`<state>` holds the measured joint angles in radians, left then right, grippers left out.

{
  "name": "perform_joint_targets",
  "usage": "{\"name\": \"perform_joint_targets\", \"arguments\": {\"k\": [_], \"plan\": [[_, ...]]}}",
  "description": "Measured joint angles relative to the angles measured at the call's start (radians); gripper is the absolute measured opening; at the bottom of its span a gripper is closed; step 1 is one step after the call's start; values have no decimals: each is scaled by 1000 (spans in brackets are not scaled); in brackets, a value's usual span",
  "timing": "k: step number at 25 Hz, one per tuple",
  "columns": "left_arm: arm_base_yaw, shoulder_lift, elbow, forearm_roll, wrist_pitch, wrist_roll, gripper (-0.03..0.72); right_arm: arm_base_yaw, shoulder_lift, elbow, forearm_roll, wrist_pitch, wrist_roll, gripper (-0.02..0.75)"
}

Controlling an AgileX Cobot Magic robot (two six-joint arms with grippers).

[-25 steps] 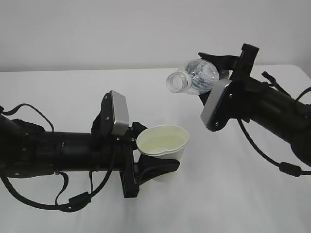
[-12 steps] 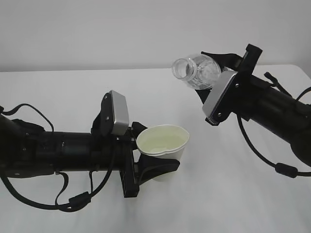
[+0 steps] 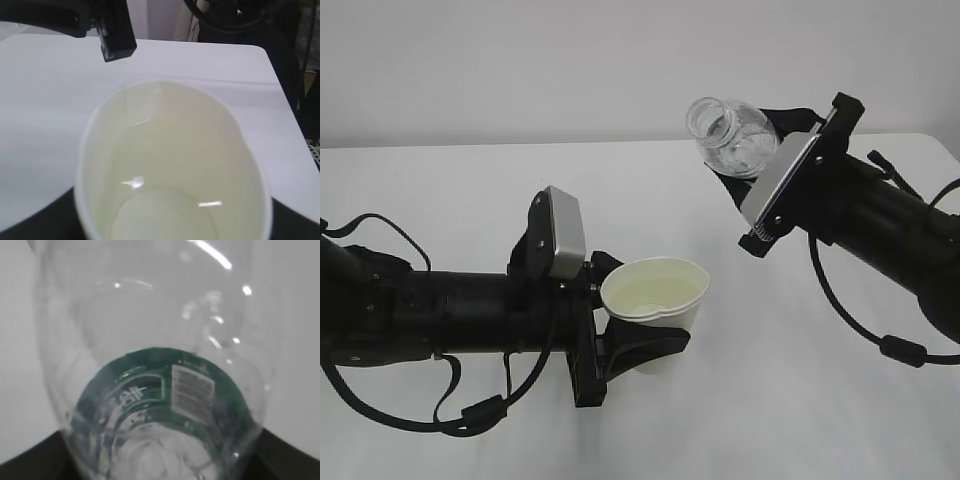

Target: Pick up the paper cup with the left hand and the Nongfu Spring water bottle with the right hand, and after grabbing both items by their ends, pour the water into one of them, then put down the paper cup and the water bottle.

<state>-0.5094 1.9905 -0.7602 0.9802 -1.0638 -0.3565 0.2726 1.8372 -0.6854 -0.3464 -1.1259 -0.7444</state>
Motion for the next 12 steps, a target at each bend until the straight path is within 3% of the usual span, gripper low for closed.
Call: {"name": "perform_joint_targets", "arguments": {"k": [12], "plan": [[0,0,0,0,0,0,430,0,0,0,31,0,111,468]]}}
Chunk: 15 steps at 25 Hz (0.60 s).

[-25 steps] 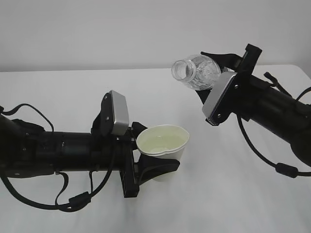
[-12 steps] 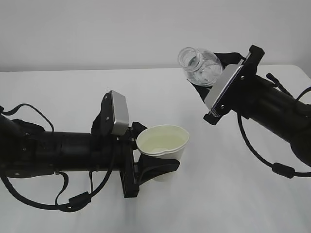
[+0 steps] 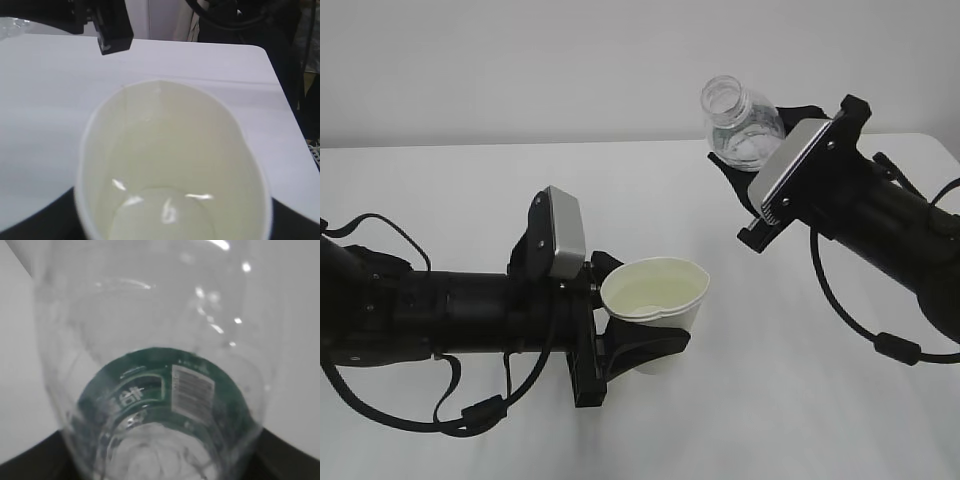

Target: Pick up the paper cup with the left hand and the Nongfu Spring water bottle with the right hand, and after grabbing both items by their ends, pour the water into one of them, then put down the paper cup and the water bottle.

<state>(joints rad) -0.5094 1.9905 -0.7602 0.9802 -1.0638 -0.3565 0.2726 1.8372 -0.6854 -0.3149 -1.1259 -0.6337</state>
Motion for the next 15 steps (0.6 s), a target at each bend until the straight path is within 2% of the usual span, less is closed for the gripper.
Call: {"name": "perform_joint_targets", "arguments": {"k": [15], "plan": [[0,0,0,0,0,0,430,0,0,0,9,0,129,468]]}}
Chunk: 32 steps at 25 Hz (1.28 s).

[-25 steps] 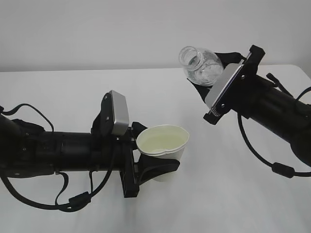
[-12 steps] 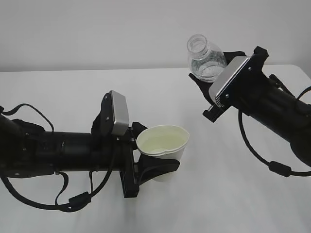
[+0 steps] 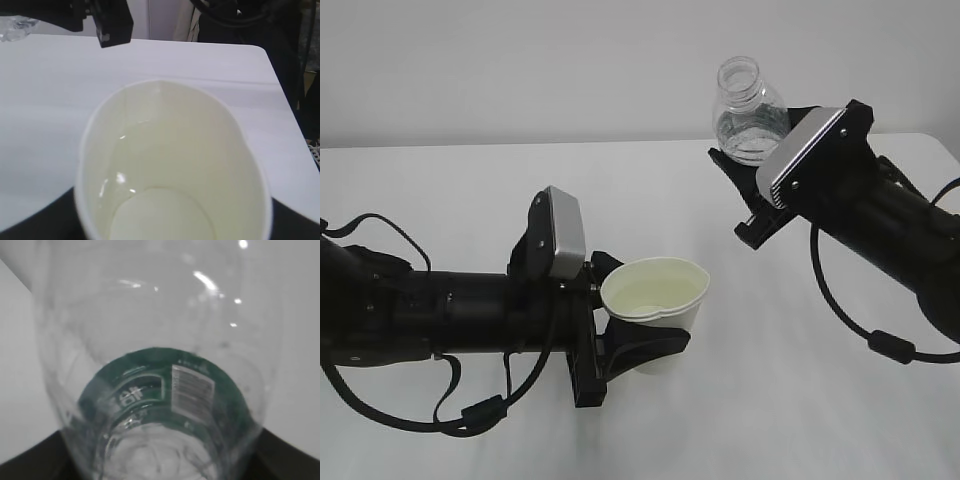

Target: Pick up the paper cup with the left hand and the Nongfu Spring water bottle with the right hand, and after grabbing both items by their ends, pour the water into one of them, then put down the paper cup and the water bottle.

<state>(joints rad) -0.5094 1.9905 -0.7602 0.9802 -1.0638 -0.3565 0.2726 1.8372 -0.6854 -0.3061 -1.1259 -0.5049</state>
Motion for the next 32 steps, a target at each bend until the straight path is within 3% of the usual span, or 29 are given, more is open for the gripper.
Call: {"name": "perform_joint_targets", "arguments": {"k": [32], "plan": [[0,0,0,0,0,0,430,0,0,0,61,0,304,468]]}}
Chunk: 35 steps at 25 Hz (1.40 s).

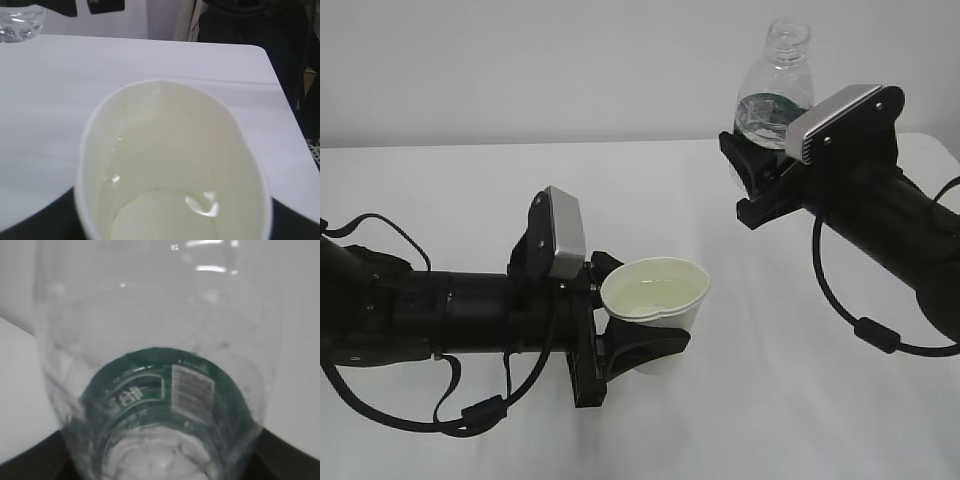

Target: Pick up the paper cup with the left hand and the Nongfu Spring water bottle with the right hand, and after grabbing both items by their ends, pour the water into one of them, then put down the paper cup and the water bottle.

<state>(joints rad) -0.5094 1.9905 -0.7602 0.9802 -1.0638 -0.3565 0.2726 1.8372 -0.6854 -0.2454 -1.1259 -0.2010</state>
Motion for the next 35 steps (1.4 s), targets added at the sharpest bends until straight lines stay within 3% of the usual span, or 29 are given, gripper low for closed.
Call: {"name": "perform_joint_targets", "arguments": {"k": [35], "plan": [[0,0,0,0,0,0,429,0,0,10,359,113,-52,468]]}}
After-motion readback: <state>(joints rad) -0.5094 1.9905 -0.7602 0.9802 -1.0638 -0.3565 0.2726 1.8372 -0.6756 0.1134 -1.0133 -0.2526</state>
